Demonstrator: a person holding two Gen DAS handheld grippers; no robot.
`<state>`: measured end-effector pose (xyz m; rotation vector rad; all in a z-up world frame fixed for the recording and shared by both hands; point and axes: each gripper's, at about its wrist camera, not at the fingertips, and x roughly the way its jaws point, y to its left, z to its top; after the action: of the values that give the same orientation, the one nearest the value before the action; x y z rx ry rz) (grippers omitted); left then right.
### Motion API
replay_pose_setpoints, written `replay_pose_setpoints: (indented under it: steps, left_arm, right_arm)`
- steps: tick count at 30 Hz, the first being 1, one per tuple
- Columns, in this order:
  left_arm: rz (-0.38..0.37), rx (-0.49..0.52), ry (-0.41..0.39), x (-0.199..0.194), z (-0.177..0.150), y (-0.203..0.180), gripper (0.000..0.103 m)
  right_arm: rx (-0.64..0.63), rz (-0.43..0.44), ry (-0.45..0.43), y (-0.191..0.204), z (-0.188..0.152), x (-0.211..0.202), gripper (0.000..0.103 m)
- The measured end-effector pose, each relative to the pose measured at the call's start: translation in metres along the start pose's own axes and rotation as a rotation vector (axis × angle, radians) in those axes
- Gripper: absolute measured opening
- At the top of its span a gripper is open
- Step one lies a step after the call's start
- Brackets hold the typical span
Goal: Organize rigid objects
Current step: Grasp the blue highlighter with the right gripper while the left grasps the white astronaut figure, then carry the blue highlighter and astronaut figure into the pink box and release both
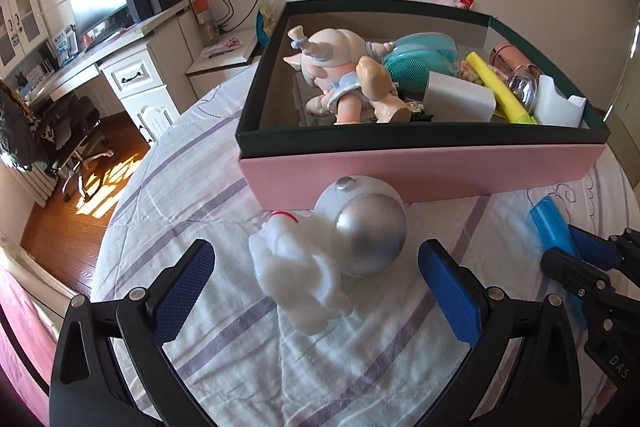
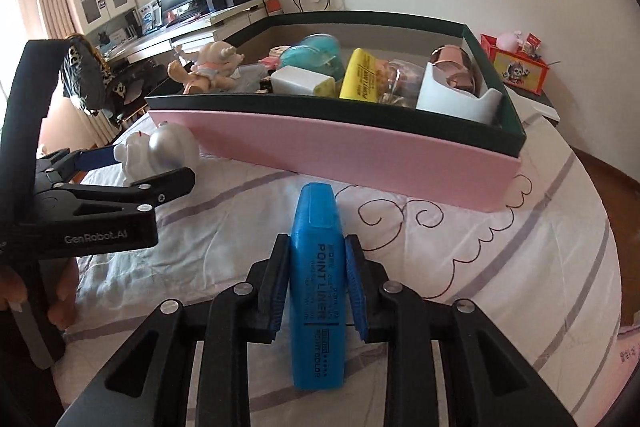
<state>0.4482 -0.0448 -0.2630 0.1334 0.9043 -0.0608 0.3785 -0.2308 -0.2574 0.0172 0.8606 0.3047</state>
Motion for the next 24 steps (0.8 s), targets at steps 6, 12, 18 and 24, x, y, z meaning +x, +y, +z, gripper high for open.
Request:
replay_pose_setpoints:
  steps: [6,12,18,24]
  left_arm:
    - [-0.028,0.037,-0.017,0.003,0.001,-0.008,0.073]
    - [-0.007,0.035,-0.110,-0.023,-0.008,-0.008,0.073]
    - [-0.020,-0.012,-0.202,-0.070,-0.028,-0.008,0.073]
    - [-0.022,-0.026,-0.314,-0.126,-0.047,-0.011,0.073]
  right_arm:
    - [-0.002,0.007,0.026,-0.001,0.007,0.010,0.027]
    - [-0.001,0.023,0.016,0.003,0.007,0.011,0.027]
    - [0.026,0.045,-0.094,0.008,-0.001,-0.015,0.027]
    - [0.055,0.051,-0.249,0.027,-0.013,-0.067,0.027]
